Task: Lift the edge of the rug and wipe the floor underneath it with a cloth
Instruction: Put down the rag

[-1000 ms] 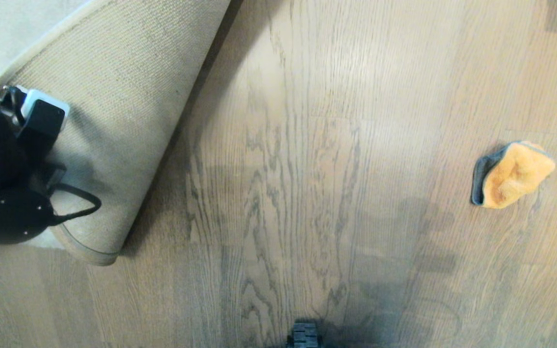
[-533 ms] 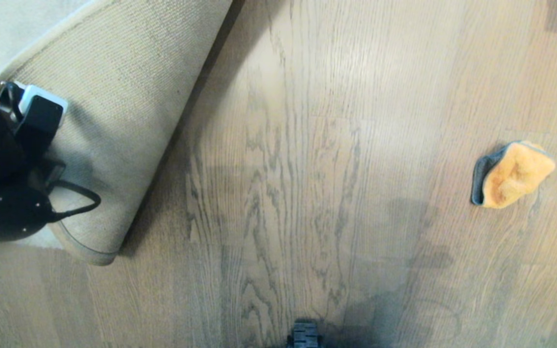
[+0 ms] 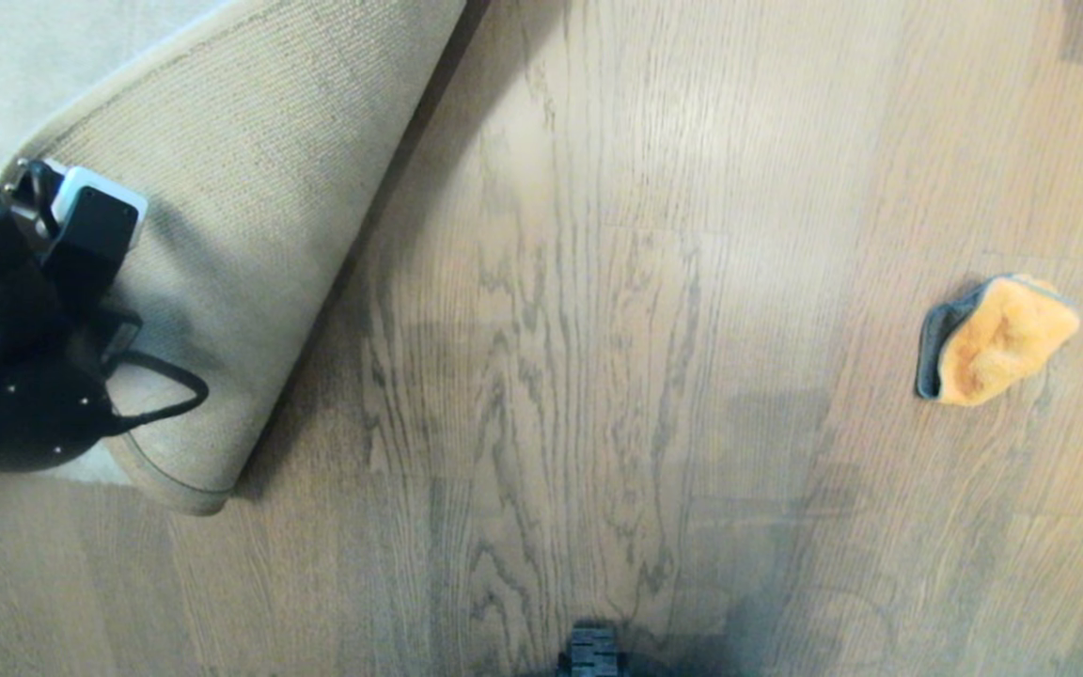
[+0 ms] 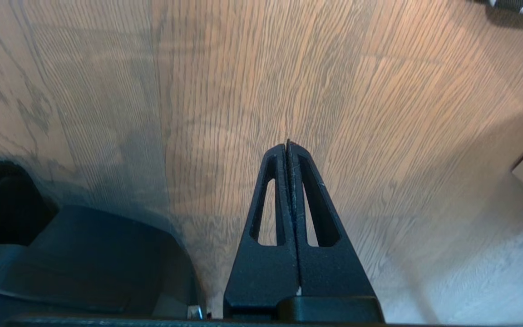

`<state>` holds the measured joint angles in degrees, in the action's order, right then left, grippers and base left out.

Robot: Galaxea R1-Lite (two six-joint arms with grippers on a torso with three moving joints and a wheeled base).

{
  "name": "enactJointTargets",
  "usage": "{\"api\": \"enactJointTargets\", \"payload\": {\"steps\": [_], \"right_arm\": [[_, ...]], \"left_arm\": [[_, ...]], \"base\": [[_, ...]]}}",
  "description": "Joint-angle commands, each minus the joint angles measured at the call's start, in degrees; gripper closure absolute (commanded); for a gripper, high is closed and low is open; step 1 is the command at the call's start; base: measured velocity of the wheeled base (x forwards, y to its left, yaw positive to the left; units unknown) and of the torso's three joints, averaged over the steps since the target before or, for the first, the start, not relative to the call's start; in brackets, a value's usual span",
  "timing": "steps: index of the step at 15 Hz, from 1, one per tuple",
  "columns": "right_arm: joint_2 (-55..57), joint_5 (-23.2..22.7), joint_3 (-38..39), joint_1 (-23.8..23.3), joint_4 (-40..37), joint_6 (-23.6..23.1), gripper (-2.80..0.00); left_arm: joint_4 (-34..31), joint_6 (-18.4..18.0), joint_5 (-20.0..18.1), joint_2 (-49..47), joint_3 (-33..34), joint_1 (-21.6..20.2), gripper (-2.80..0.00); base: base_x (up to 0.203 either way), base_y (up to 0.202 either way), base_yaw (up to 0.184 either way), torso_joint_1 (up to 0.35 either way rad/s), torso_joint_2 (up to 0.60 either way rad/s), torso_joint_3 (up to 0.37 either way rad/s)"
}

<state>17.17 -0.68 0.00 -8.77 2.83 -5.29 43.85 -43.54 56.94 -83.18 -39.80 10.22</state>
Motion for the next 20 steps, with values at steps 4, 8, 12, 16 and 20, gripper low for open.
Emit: {"api": "enactJointTargets", "payload": {"steps": [4,8,12,16,20], "right_arm": [[-0.83,-0.02,0.00,0.06,0.07,-0.07,0.00],[2.87,-0.02,0.00,2.03,0.07,-0.07,0.00],[-2.80,-0.02,0.00,7.67,0.07,-0.07,0.00],[-12.25,-0.02,0.00,7.95,0.07,-0.07,0.00],[-17.09,0.27,0.00,8.15,0.07,3.06,0.00]], "left_arm": [[0.27,-0.22,0.36,0.47,-0.10,0.68,0.00],[0.27,-0.22,0.36,0.65,-0.45,0.59,0.00],[0.27,-0.22,0.27,0.22,-0.45,0.59,0.00],[0.27,-0.14,0.27,0.08,-0.10,1.27,0.00],[0.27,-0.08,0.36,-0.06,-0.36,2.20,0.00]], "base": [[0.000,0.000,0.000,0.000,0.00,0.000],[0.000,0.000,0.000,0.000,0.00,0.000],[0.000,0.000,0.000,0.000,0.00,0.000],[0.000,0.000,0.000,0.000,0.00,0.000],[0.000,0.000,0.000,0.000,0.00,0.000]]}}
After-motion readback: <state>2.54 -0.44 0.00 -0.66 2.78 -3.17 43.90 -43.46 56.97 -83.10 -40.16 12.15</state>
